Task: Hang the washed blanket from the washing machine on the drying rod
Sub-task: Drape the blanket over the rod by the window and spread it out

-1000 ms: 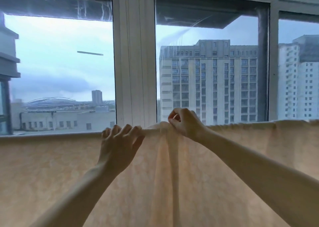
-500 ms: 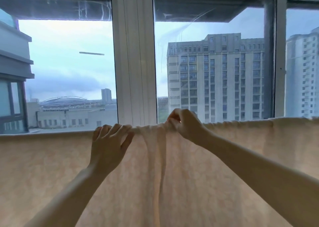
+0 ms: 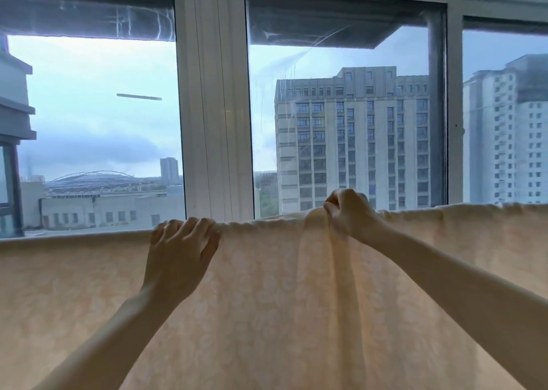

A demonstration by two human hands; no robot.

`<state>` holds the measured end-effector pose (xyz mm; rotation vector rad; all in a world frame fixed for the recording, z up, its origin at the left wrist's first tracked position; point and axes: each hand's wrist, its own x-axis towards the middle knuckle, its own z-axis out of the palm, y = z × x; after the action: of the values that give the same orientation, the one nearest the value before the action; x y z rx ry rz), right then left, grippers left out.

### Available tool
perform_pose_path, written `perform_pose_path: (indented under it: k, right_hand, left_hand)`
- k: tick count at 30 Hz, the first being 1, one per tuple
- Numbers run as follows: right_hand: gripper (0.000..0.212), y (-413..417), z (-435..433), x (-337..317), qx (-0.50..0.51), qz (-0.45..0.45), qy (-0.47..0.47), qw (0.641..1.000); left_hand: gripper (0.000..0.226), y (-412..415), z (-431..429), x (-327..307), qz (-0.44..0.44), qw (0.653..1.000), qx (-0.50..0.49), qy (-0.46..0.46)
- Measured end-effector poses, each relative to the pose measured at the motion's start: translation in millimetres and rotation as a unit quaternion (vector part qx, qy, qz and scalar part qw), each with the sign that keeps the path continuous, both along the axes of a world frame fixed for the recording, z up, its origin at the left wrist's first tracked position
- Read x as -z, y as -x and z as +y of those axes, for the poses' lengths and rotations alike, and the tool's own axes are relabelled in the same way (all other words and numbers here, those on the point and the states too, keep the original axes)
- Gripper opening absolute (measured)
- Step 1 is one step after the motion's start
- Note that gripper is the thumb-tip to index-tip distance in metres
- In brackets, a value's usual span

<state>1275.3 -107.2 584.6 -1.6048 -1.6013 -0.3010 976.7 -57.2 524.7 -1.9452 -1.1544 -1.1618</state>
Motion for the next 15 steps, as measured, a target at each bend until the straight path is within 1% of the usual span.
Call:
perform_pose_path:
  k: [5,8,11,13,15]
  right_hand:
    - [0.013,2,-1,1,-0.026,0.007,0.001,1.0]
    - [0.01,1,-3,6,-0.056,-0.008,-0.019,0.998]
    - [0.008,-2,-8,13,-0.087,-0.03,-0.049,0.995]
    - [0.009,-4,-9,15,-0.106,-0.018,-0.058,0.993]
    - [0.008,-6,-10,12,-0.112,0.006,-0.056,0.992]
  left_hand:
    - [0.04,-26,-3,-3,0.067,0.996,0.055,-0.001]
    - [0.042,-41,-7,-2,0.074,0.996,0.057,0.002]
    - [0.039,-47,-5,1,0.042,0.996,0.077,-0.004]
    - [0.033,-49,-5,-5,-0.006,0.993,0.115,0.011]
    - [0.027,-51,-4,-12,-0.028,0.989,0.144,0.021]
